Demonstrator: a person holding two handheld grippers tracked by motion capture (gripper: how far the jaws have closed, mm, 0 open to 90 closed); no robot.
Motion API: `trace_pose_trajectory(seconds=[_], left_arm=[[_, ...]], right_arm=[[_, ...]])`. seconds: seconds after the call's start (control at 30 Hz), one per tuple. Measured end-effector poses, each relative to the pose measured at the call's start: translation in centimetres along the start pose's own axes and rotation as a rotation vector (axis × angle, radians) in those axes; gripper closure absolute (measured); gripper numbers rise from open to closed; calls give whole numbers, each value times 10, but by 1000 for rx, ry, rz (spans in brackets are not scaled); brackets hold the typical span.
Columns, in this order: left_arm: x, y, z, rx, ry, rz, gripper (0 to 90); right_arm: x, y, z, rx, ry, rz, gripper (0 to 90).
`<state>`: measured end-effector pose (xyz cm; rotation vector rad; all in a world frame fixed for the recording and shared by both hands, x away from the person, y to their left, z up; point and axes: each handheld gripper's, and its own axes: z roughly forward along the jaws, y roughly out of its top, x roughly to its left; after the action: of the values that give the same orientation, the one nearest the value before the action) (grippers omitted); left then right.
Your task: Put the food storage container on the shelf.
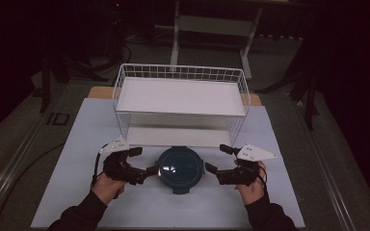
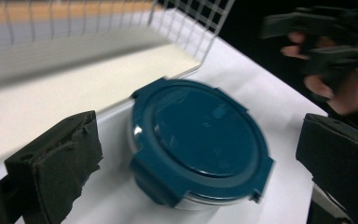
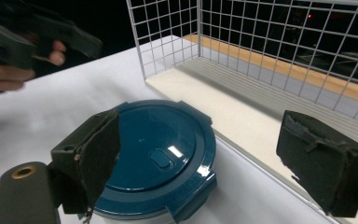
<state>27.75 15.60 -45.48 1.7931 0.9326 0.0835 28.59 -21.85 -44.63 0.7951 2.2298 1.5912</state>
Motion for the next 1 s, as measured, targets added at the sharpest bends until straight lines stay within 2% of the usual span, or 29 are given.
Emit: trace_pose_trajectory(seconds=[0.07, 0.1, 0.13, 0.2, 0.23, 0.27, 0.3, 0.37, 0.4, 0.5, 0.57, 0.73, 0.87, 0.93, 1.0], left_arm=[[9, 0, 6, 16, -6, -62, 2], [18, -2, 13, 43, -18, -127, 2], [18, -2, 13, 43, -18, -127, 2], [24, -4, 20, 76, -18, -169, 2], [29, -7, 24, 96, -38, -215, 2], [29, -7, 24, 96, -38, -215, 2], [34, -10, 28, 137, -46, -267, 2], [34, -10, 28, 137, -46, -267, 3], [39, -16, 35, 211, -72, -342, 3], [46, -21, 42, 251, -101, -436, 49], [49, -24, 45, 279, -101, -470, 106], [53, -26, 48, 286, -142, -549, 260], [56, -28, 50, 298, -152, -591, 409], [57, -28, 51, 299, -176, -600, 453], [57, -28, 51, 299, -176, -600, 480]], right_arm=[[0, 0, 1, 13, -5, -2, 115], [1, 1, 3, 25, 9, 13, 112], [1, 1, 3, 25, 9, 13, 112], [2, 0, 7, 60, 5, 28, 100], [4, -1, 9, 59, -16, 19, 96], [4, -1, 9, 59, -16, 19, 96], [5, -2, 11, 68, -16, 22, 96], [6, -2, 11, 68, -18, 21, 96], [6, -3, 12, 75, -7, 33, 97], [7, -4, 13, 81, -1, 41, 100], [7, -5, 13, 85, 6, 44, 119], [8, -6, 13, 96, 7, 38, 128], [7, -8, 13, 102, 3, 47, 134], [6, -8, 12, 102, 0, 44, 137], [6, -8, 11, 103, -2, 43, 137]])
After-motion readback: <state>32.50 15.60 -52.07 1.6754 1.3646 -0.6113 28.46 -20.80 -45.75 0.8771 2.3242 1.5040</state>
